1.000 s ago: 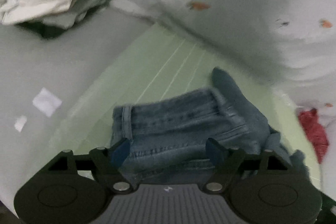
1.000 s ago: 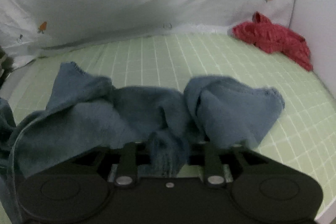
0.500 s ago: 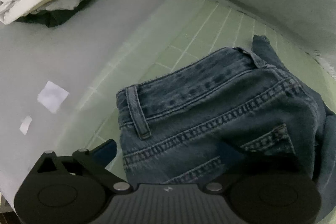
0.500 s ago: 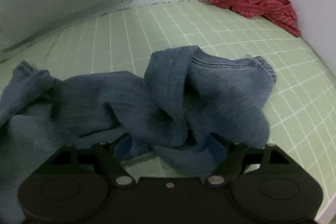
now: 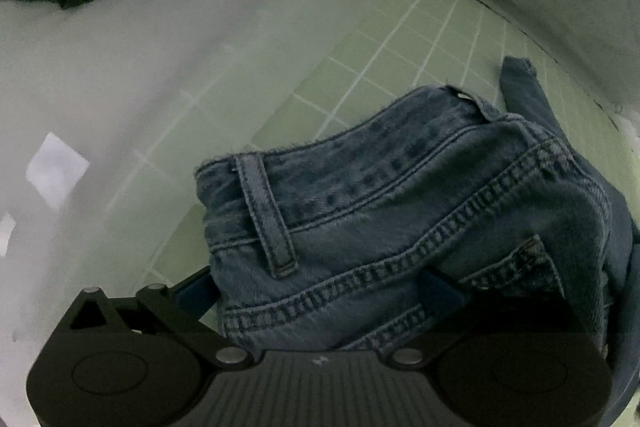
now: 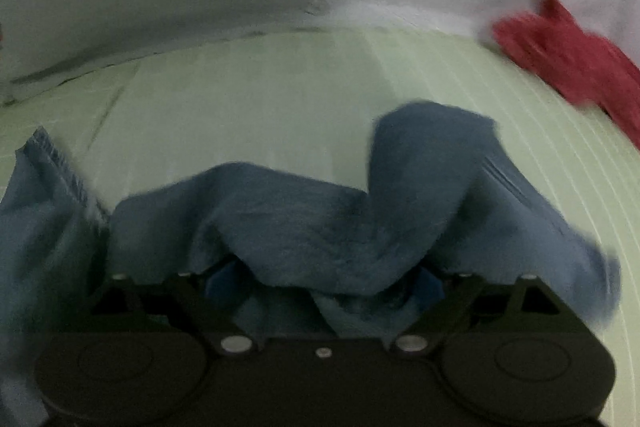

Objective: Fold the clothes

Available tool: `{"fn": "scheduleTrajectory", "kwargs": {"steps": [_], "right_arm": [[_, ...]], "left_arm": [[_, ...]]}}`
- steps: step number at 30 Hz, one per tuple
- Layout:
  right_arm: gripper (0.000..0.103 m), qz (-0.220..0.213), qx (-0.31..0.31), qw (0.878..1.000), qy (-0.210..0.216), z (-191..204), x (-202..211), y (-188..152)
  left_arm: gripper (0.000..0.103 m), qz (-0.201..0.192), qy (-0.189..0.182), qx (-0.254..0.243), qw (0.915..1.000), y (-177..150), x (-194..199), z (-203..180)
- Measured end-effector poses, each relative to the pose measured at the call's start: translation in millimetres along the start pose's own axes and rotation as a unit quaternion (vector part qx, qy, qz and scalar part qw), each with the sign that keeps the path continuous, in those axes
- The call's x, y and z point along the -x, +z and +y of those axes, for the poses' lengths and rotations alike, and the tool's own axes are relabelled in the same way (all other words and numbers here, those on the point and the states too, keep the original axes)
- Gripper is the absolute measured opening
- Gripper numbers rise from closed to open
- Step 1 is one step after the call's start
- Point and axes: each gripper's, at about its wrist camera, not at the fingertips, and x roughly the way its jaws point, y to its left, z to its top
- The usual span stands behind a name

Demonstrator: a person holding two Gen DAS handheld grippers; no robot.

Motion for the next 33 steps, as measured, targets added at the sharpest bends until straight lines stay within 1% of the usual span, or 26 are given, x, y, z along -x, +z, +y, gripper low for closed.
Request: {"fn": "scheduleTrajectory", "kwargs": {"steps": [2,4,7,11,13,16,19,20,22,23,24,25,26,27,28,31,33], "right_arm": [[0.091,-0.005,0.024,1.000,0.011,11,-14,21],[0.084,0.000,0.029,0.999,0.026,23,-18,41],[0.081,-0.019,0.007,0.999,0.034,41,5,53],[0.083,-0.053,-0.016,0.994,0.093,71,54,44],[0.086,-0.068,0.005,0.984,0.167,84,73,31],[0.088,-0.044,0.010,0.972,0.230,101,76,14],[0.088,-0.018,0.060,0.981,0.183,122,65,-2],[0.088,-0.013,0.087,0.983,0.159,128,61,-9],[0.088,0.000,0.123,0.983,0.137,134,55,-19],[0.088,-0.004,0.119,0.982,0.148,129,58,-24],[0.080,-0.008,0.114,0.981,0.159,124,61,-28],[0.059,-0.013,0.110,0.979,0.170,118,63,-32],[0.046,-0.016,0.104,0.977,0.183,109,68,-34],[0.031,-0.020,0.098,0.975,0.196,100,72,-35],[0.022,-0.030,0.089,0.976,0.198,91,79,-37],[0.018,-0.086,0.087,0.978,0.168,68,109,-48],[0.018,-0.124,0.056,0.978,0.156,39,135,-57]], "left_arm": [[0.103,-0.002,0.001,-0.005,1.0000,-1,0,-1],[0.103,-0.003,0.001,-0.010,0.9999,-2,1,-1],[0.103,-0.007,0.001,-0.011,0.9999,-3,2,-1],[0.103,-0.017,0.003,-0.010,0.9998,-7,2,-2],[0.103,-0.023,0.004,-0.010,0.9997,-9,2,-2],[0.103,-0.031,0.004,-0.011,0.9995,-11,3,-2],[0.103,-0.036,0.003,-0.011,0.9993,-12,3,-2],[0.103,-0.038,0.002,-0.010,0.9992,-12,3,-2],[0.103,-0.040,0.002,-0.010,0.9991,-13,3,-1],[0.103,-0.040,0.001,-0.008,0.9992,-12,3,-1],[0.103,-0.039,0.001,-0.006,0.9992,-12,3,0],[0.103,-0.038,0.001,-0.001,0.9993,-11,3,1],[0.103,-0.036,0.002,0.005,0.9993,-12,3,1],[0.103,-0.035,0.002,0.012,0.9993,-12,3,1],[0.103,-0.034,0.002,0.019,0.9993,-13,4,1],[0.102,-0.038,-0.001,0.030,0.9988,-17,8,4],[0.096,-0.050,0.008,0.032,0.9982,-23,14,5]]}}
